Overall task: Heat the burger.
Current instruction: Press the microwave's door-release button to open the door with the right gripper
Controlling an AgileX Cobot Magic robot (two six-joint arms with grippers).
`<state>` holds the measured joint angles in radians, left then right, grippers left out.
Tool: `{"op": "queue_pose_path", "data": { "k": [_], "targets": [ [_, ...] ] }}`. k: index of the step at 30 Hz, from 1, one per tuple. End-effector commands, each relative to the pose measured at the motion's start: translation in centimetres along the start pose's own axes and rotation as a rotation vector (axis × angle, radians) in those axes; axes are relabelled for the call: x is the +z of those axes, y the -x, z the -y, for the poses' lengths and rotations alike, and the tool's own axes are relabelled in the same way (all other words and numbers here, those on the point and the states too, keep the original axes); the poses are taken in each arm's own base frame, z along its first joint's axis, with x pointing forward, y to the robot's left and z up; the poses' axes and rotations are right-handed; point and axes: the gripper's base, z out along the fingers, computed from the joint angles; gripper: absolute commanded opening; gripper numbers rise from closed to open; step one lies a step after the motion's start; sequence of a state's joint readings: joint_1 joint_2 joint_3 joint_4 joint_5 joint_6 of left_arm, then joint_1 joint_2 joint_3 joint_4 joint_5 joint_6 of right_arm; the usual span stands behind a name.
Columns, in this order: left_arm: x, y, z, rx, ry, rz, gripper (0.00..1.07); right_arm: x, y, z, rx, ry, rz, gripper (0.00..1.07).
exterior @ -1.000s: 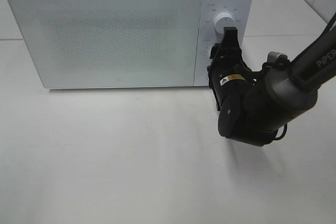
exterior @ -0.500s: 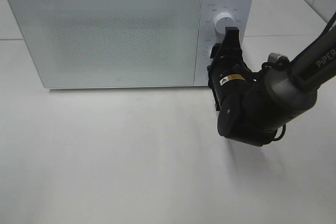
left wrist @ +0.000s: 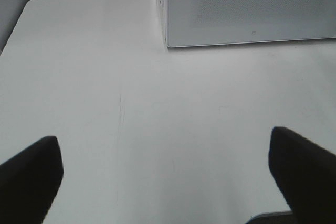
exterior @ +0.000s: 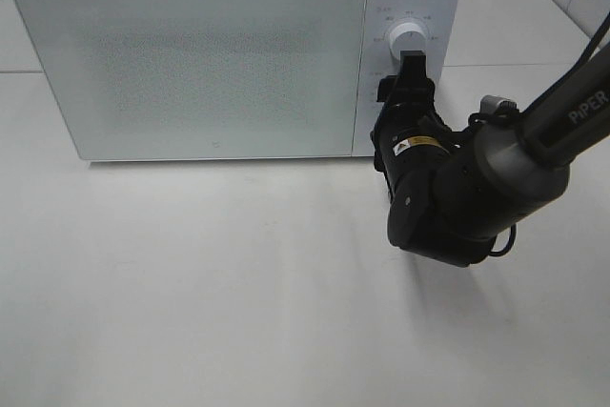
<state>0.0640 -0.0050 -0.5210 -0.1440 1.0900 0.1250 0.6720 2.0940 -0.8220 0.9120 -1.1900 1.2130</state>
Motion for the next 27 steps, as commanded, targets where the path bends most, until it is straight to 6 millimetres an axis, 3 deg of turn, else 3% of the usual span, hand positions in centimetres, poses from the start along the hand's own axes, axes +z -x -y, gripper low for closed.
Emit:
{"op": "queue_pose_path", "data": {
  "k": [1,20,26,27],
  "targets": [
    [0.0,0.0,0.0,-0.004,-0.005,0.017,1.00,0.0,0.3,-2.4,-0.018,0.199,0.038,0.66],
    [0.0,0.0,0.0,-0.004,-0.005,0.017,1.00,-3.3,2.1,-1.8,-0.247,0.123,-0.148,0.66],
    [0.0,0.0,0.0,-0.003,-0.005,0.017,1.00,-4.8,3.0,-3.2,-0.505,0.101,-0.203,0.67],
    [0.0,0.0,0.0,-0.003,-0.005,0.017,1.00,-5.1,2.9,-3.9,-0.629,0.113,-0.236,0.70]
  ]
}}
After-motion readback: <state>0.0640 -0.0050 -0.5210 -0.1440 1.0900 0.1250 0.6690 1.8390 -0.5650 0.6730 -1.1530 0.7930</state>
